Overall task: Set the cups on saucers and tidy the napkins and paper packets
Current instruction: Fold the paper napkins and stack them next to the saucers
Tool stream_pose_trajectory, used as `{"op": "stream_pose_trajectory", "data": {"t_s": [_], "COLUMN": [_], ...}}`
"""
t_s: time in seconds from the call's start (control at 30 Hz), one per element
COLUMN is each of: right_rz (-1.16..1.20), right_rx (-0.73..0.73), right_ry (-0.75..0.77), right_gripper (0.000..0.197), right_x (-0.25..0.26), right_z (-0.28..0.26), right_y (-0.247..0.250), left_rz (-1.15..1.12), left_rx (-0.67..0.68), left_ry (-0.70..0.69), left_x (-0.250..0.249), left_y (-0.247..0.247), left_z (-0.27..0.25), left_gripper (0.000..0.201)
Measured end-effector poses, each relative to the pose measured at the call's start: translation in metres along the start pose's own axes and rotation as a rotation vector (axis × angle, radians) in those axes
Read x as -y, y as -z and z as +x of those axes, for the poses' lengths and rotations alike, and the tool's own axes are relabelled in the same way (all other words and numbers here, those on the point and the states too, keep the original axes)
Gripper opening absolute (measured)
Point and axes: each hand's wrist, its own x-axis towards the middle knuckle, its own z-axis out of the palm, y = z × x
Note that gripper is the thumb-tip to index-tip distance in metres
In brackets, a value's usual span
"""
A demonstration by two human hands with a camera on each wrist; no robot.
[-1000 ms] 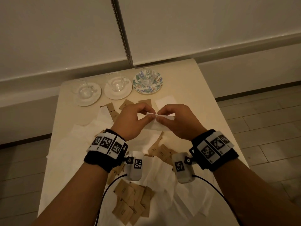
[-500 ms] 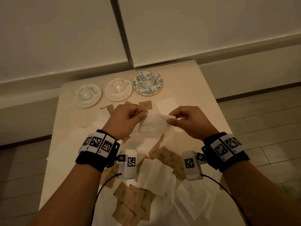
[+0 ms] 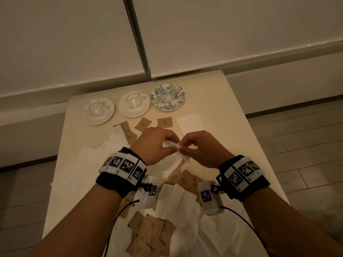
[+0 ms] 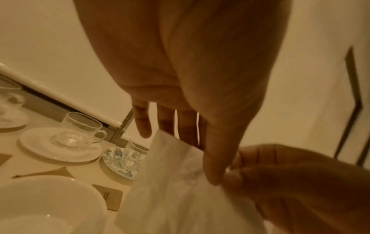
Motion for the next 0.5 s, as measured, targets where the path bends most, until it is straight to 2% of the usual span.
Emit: {"op": "stream_pose_trajectory", "data": {"t_s": [0.07,0.17,0.27,0.3,0.4,0.5], "right_rz": [0.033,0.221,0.200,0.236,0.560,0.787], "right_rx": [-0.035,-0.058,-0.063,-0.096,-0.208,-0.272], "right_ry": [0.021,-0.020,-0.102,-0.144,-0.298,-0.346], "right_gripper": [0.007,0.030,0.019,0.021,0.020,0.019], "right_x": [-0.001,-0.007,-0.020,-0.027,-0.041,-0.047], "right_z": [0.002,0.003,0.005,0.006,0.008,0.012], "right_y": [0.002,0.005,0.004,0.004,0.003,0.000], "left_rz": [0.060,-0.137,-0.389,-0.476,-0.638,-0.718], "left_rx": [0.009,-0.042,-0.107,-0.130,-0.209,-0.260], "left_ry": [0.011,0.054,0.133,0.174,0.284,0.368], "left_x": [-0.003,-0.001,0.001,0.002,0.008,0.015], "left_y": [0.000,0.002,0.002,0.001,-0.006,-0.018], "left_z": [0.006,0.011,0.017,0.019,0.028,0.040], "left_gripper": [0.010,0.003,0.004,0.005,0.007,0.013]}}
